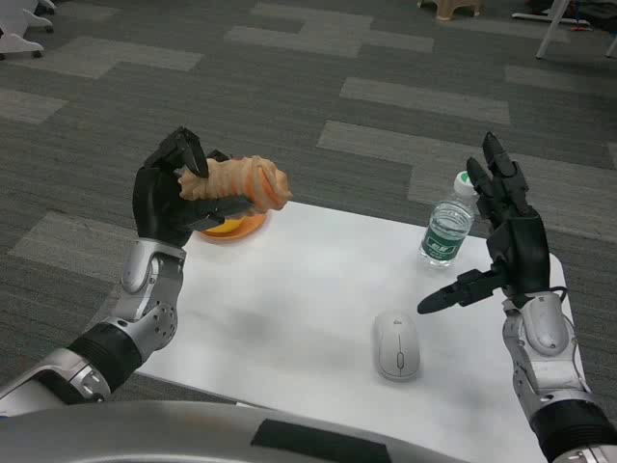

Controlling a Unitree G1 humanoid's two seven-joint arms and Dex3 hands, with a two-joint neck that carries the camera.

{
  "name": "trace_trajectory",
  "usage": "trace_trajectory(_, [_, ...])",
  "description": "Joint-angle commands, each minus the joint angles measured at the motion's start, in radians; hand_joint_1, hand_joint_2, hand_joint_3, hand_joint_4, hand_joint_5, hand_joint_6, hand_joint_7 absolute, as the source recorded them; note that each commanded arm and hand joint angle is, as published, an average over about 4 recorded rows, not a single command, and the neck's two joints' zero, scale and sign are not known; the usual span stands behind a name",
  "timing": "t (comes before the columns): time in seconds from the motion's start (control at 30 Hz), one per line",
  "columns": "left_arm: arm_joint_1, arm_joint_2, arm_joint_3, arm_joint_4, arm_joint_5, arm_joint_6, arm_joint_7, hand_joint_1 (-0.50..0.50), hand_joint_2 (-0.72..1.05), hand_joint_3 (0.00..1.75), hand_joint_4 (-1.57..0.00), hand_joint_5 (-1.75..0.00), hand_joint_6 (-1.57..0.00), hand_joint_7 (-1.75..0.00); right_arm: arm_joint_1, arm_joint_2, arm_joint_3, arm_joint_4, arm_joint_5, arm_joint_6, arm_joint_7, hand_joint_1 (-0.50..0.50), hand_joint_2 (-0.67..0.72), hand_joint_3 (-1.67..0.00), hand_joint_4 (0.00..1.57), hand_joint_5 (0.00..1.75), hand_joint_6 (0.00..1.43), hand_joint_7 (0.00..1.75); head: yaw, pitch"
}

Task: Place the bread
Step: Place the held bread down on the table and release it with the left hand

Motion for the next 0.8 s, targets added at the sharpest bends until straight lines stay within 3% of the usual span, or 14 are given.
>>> trace_trajectory(0.03, [-0.109,0.0,0.02,0.045,-0.024,-0.011,0.013,0.3,1.05,0.09,-1.57,-1.75,-1.18,-1.68,-0.128,0.063,0.023,0.095,0.003,0.002,-0.004,-0.38,0.09,0.0,0.0,0.19,0.0,0.0,0.009,0.073])
trace_trajectory(0.1, [-0.107,0.0,0.02,0.045,-0.023,-0.011,0.013,0.3,1.05,0.09,-1.57,-1.75,-1.18,-1.68,-0.126,0.061,0.023,0.093,0.004,0.002,-0.004,-0.38,0.09,0.0,0.0,0.19,0.0,0.0,0.005,0.045])
trace_trajectory(0.57, [-0.089,-0.002,0.019,0.029,-0.011,-0.011,0.013,0.3,1.05,0.09,-1.57,-1.75,-1.18,-1.68,-0.108,0.056,0.023,0.07,0.004,0.001,-0.004,-0.38,0.09,0.0,0.0,0.19,0.0,0.0,0.006,0.047])
trace_trajectory(0.8, [-0.116,0.033,-0.02,0.055,0.123,0.048,0.012,0.3,1.05,0.09,-1.57,-1.75,-1.15,-1.68,-0.111,0.054,0.025,0.084,0.004,0.003,-0.004,-0.38,0.09,0.0,0.0,0.19,0.0,0.0,0.019,0.041])
